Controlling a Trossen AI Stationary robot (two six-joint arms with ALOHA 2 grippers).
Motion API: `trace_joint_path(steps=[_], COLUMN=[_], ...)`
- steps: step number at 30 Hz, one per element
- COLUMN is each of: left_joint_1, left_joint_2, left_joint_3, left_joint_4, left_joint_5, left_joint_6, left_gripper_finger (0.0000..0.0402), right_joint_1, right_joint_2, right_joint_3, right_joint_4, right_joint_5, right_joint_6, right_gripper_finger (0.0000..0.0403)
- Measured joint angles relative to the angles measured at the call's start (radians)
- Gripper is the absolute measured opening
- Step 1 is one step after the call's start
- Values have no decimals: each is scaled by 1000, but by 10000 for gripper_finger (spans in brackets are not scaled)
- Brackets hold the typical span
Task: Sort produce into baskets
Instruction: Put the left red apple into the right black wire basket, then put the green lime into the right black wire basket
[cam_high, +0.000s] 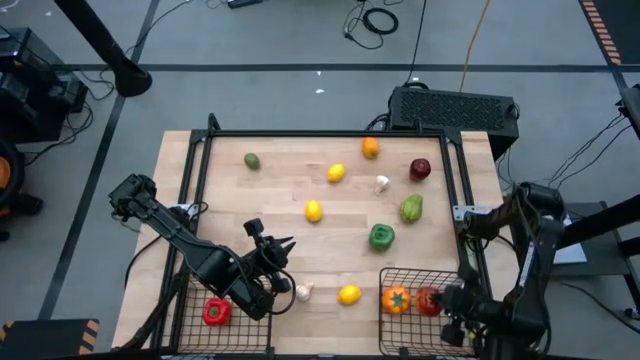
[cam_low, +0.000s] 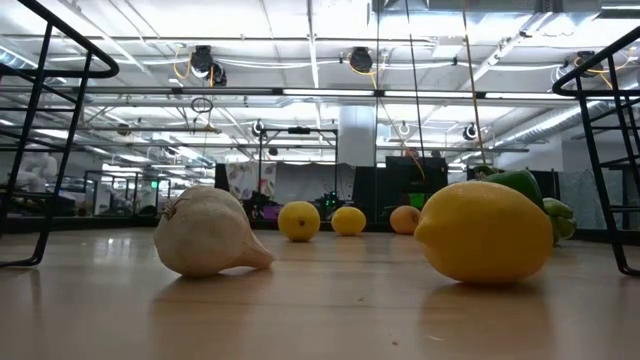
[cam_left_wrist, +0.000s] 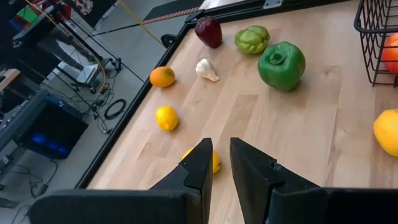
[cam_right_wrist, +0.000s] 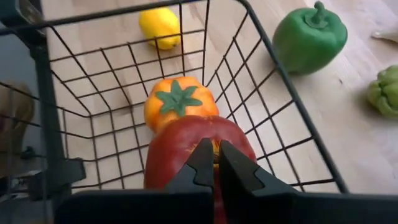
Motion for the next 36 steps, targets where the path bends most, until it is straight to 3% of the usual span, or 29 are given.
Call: trace_joint_path(steps=[16,32,36], left_joint_1=[0,0,2], left_joint_2=[0,0,0], left_joint_3=[0,0,0], left_joint_4=[0,16,16], left_joint_5=[0,15,7], left_joint_6=[0,0,17], left_gripper_finger=[65,65,65], right_joint_1=[0,-3,-3], right_joint_2=[128,134,110], right_joint_3=[0,2,65], right_joint_4=[-5,-7,-78], right_joint_5=[-3,-31,-22], right_joint_6=[123,153,153], right_gripper_finger=[6,106,131])
